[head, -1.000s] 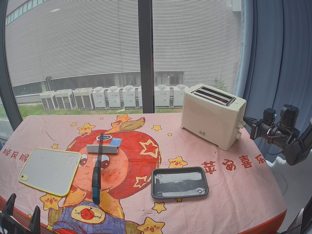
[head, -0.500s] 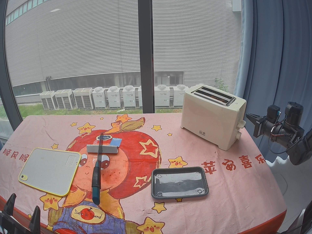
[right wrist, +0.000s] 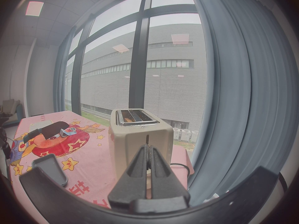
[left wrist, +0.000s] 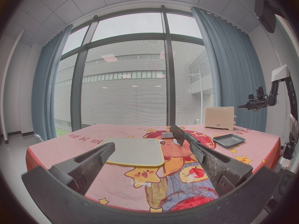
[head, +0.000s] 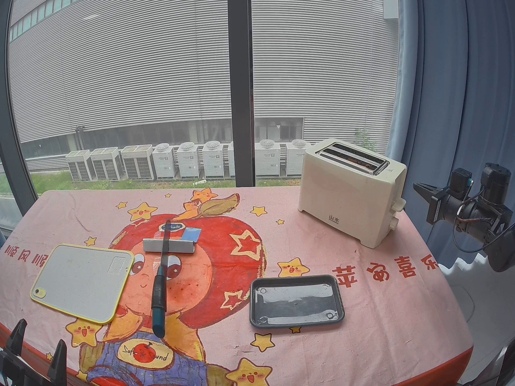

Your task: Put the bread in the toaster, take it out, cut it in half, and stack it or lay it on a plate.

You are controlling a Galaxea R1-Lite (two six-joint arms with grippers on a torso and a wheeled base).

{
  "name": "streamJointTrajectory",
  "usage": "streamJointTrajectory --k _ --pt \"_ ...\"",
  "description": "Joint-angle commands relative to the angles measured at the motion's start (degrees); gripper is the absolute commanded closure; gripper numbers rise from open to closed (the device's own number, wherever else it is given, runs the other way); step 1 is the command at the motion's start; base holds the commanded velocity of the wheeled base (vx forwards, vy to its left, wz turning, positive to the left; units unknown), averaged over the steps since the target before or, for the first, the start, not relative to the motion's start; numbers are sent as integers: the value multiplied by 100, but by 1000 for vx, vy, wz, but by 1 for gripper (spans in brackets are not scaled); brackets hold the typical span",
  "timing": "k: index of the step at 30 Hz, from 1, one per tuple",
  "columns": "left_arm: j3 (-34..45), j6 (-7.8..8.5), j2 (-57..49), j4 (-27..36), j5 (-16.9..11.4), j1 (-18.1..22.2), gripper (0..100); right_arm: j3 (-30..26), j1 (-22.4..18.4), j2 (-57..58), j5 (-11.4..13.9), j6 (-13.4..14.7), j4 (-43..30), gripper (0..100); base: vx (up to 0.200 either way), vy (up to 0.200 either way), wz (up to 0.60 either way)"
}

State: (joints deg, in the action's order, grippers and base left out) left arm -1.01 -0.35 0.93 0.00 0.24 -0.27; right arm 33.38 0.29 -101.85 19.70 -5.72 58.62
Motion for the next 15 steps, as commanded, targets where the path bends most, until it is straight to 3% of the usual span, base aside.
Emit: streamJointTrajectory --k 1,15 --pt "101 -9 -84 0 2 0 0 -16 -3 508 8 -26 -448 100 0 0 0" --pt "101 0 -84 0 2 0 0 -121 -20 992 8 -202 -1573 100 0 0 0"
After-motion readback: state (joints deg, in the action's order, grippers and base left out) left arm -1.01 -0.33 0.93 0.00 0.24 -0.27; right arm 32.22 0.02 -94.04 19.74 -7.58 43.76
